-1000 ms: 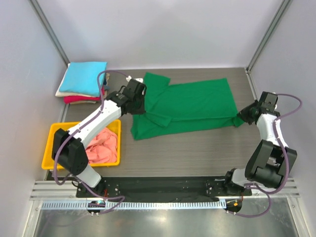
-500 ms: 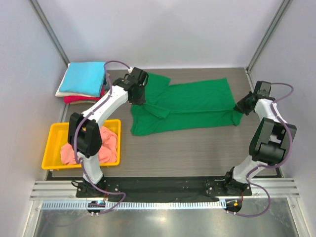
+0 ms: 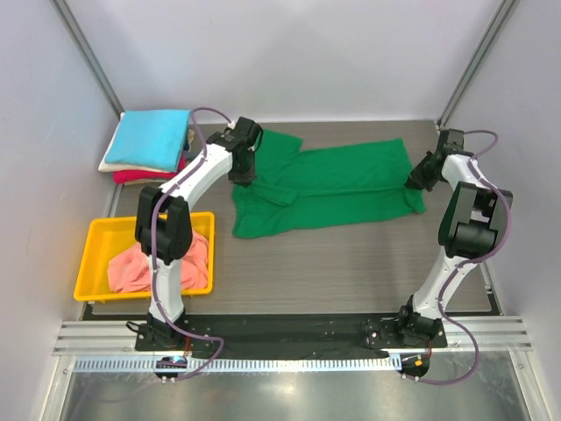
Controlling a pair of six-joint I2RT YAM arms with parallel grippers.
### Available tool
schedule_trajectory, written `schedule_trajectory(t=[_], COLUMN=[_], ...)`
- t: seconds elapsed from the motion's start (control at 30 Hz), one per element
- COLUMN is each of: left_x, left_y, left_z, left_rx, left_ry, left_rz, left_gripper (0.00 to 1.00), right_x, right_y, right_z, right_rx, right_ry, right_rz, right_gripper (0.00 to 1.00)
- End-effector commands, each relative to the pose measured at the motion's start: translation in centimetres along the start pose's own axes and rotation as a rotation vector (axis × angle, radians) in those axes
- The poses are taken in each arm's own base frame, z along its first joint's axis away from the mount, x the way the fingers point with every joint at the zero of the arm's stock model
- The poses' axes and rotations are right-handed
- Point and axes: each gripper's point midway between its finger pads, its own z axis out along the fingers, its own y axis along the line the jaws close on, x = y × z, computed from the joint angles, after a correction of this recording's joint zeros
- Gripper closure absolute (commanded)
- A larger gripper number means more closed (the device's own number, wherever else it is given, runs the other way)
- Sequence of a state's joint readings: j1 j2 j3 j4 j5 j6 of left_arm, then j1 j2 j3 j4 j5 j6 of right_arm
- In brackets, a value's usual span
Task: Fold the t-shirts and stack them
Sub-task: Fold the tshirt
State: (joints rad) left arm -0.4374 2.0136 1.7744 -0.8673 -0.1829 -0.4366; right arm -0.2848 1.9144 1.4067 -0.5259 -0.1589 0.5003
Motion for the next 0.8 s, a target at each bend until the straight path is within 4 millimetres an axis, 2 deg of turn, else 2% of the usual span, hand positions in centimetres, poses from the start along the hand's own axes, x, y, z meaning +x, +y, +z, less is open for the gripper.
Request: schedule_trajectory(t=[0.0, 0.07, 0.1, 0.13, 0.17, 0.2, 0.23, 0.27, 0.3, 0.37, 0.4, 0.43, 0.47, 0.5, 0.53, 0.57, 0.6, 0.63, 0.67, 0.7, 0.77], left_x=[-1.5, -2.2, -2.3, -3.5, -4.0, -4.1, -5.6, -6.0, -6.5, -6.4, -5.1, -5.0, -4.1, -4.0, -0.8, -0.5, 0.8, 3.3, 4.2, 5.7, 7.0], left_y=[1.0, 1.7, 1.9, 1.9, 2.3, 2.5, 2.4, 2.6, 2.6, 2.5, 2.7, 2.7, 2.4, 1.9, 1.7, 0.9, 0.7, 0.7, 0.0, 0.1, -0.2], left_z=[-0.3, 0.3, 0.5, 0.0, 0.0, -0.2, -1.5, -2.4, -4.2, -5.6, -5.1, -7.3, -7.8, -8.0, -7.9, -7.9, -7.6, -6.5, -6.9, -6.0, -5.8], left_rx=[-0.029, -0.049, -0.055, -0.051, -0.057, -0.063, -0.055, -0.063, -0.048, -0.022, -0.015, 0.017, 0.044, 0.081, 0.114, 0.156, 0.169, 0.166, 0.187, 0.181, 0.187], left_ry=[-0.017, -0.015, -0.008, -0.031, -0.035, -0.025, -0.063, -0.08, -0.117, -0.16, -0.158, -0.205, -0.216, -0.255, -0.218, -0.251, -0.242, -0.201, -0.208, -0.191, -0.185], left_rz=[0.002, -0.015, -0.019, -0.029, -0.04, -0.047, -0.063, -0.072, -0.1, -0.124, -0.157, -0.181, -0.198, -0.225, -0.251, -0.265, -0.268, -0.273, -0.263, -0.26, -0.271], left_gripper=[1.0, 0.99, 0.98, 0.91, 0.86, 0.8, 0.67, 0.6, 0.47, 0.39, 0.38, 0.37, 0.36, 0.36, 0.36, 0.36, 0.36, 0.36, 0.36, 0.36, 0.36], right_x=[-1.5, -1.9, -2.3, -3.4, -4.0, -4.5, -5.6, -5.9, -6.6, -6.4, -6.7, -5.5, -4.9, -4.3, -3.0, -2.3, -1.6, -0.4, 0.0, 0.4, 1.2], right_y=[1.3, 1.5, 1.5, 2.0, 1.9, 1.6, 2.2, 2.4, 2.6, 2.2, 2.8, 1.1, 0.5, 0.0, -1.4, -2.1, -2.7, -3.5, -3.7, -3.9, -4.1], right_z=[-0.2, 0.3, 0.4, -0.1, -0.2, 0.0, -1.0, -1.3, -2.7, -3.9, -6.2, -5.9, -6.2, -6.8, -7.0, -7.1, -7.0, -6.7, -6.5, -6.3, -5.7], right_rx=[-0.003, 0.006, 0.016, 0.019, 0.039, 0.067, 0.063, 0.065, 0.069, 0.084, 0.062, 0.111, 0.123, 0.132, 0.165, 0.179, 0.192, 0.198, 0.196, 0.196, 0.187], right_ry=[-0.015, -0.009, -0.016, -0.033, -0.041, -0.047, -0.067, -0.075, -0.112, -0.139, -0.185, -0.192, -0.199, -0.211, -0.215, -0.214, -0.207, -0.193, -0.184, -0.179, -0.164], right_rz=[-0.061, -0.067, -0.075, -0.083, -0.085, -0.093, -0.1, -0.103, -0.1, -0.08, -0.075, -0.058, -0.054, -0.051, -0.047, -0.046, -0.044, -0.047, -0.049, -0.049, -0.052], right_gripper=[0.98, 0.93, 0.76, 0.65, 0.55, 0.5, 0.48, 0.47, 0.47, 0.46, 0.46, 0.46, 0.44, 0.43, 0.42, 0.42, 0.42, 0.43, 0.43, 0.44, 0.46])
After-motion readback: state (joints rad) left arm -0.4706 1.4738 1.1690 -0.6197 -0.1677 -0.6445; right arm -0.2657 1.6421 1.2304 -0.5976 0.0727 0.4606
